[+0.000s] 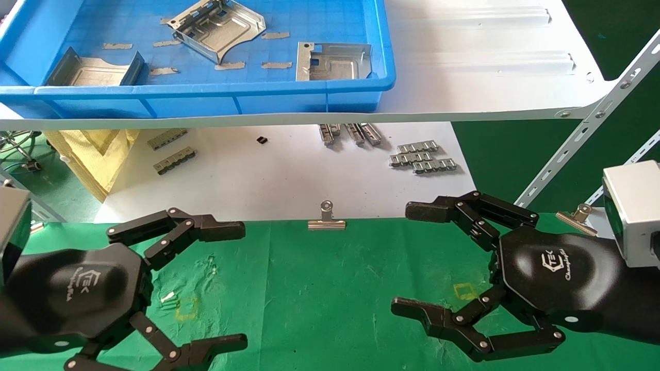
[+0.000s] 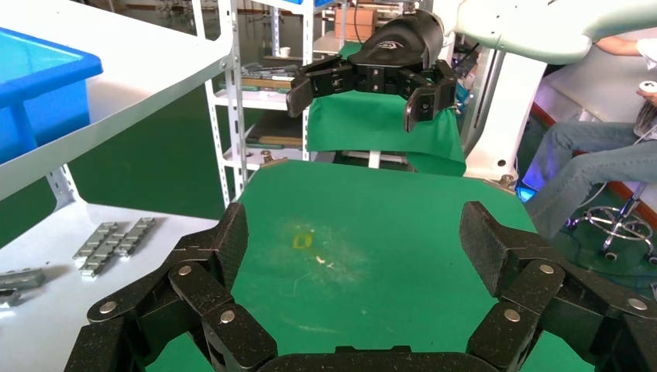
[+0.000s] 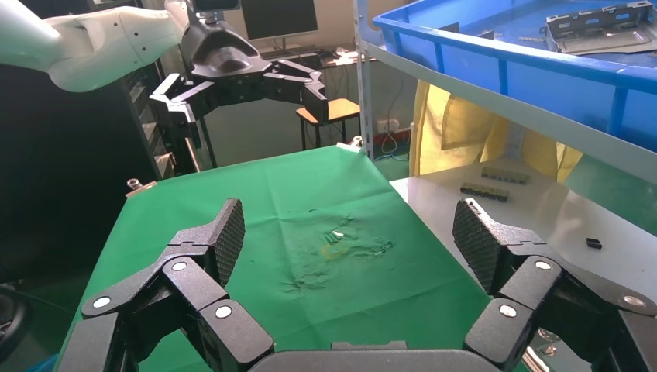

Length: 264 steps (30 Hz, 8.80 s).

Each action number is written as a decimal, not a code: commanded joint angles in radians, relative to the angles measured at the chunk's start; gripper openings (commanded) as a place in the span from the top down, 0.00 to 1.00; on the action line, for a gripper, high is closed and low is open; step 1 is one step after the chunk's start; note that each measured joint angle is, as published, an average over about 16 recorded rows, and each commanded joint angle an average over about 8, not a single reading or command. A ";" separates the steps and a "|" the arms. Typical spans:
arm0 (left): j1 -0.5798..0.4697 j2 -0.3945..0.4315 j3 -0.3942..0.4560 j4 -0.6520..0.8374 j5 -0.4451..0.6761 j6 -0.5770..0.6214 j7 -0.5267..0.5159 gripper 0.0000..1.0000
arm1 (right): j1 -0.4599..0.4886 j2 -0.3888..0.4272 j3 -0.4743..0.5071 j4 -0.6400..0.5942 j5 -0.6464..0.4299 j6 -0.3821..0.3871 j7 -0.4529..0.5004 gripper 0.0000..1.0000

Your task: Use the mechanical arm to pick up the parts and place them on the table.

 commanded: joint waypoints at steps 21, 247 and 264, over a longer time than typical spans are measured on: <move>0.000 0.000 0.000 0.000 0.000 0.000 0.000 0.00 | 0.000 0.000 0.000 0.000 0.000 0.000 0.000 0.88; -0.752 0.068 0.449 0.445 0.176 0.108 0.346 1.00 | 0.000 0.000 0.000 0.000 0.000 0.000 0.000 0.00; -0.624 -0.001 0.747 0.557 0.317 0.081 0.726 1.00 | 0.000 0.000 0.000 0.000 0.000 0.000 0.000 0.00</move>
